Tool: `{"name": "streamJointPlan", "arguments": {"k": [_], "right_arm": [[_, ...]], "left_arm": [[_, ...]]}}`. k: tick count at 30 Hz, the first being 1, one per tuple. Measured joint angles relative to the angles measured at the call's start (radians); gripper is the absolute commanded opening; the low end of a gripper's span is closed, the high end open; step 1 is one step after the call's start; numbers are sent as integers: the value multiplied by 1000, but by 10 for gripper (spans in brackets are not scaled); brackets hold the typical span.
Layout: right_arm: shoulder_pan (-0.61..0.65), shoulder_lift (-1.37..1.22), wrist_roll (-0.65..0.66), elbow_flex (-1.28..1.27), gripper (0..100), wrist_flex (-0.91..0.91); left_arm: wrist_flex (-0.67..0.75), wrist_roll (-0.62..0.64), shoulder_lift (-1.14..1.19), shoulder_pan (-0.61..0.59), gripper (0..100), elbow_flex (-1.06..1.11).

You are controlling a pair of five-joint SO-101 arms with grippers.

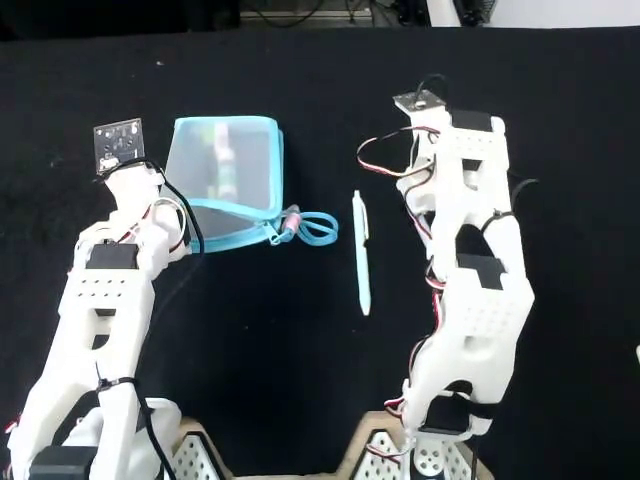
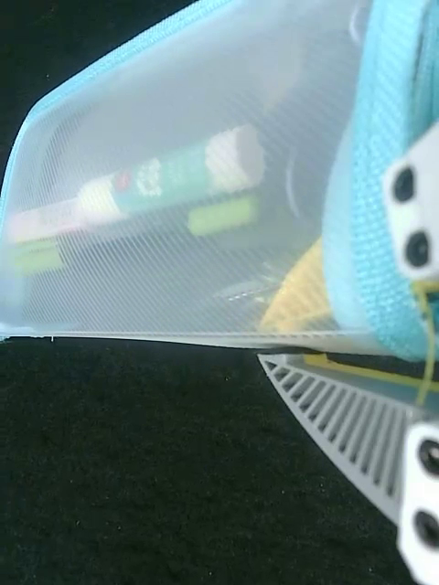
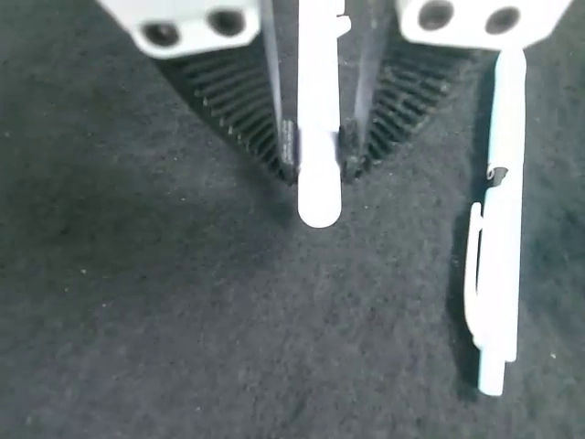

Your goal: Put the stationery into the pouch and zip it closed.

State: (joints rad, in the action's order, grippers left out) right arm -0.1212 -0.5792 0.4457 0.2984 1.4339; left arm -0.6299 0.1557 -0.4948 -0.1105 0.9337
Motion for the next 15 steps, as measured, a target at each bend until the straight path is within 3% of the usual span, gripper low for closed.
{"name": "streamJointPlan", "arguments": {"k": [8, 15], "right_arm": [[0, 0, 0, -6, 25, 0], [0, 0, 2, -6, 273, 44]], "left_arm": [[0, 0, 0, 0, 30, 0], [0, 0, 0, 0, 30, 0]]}}
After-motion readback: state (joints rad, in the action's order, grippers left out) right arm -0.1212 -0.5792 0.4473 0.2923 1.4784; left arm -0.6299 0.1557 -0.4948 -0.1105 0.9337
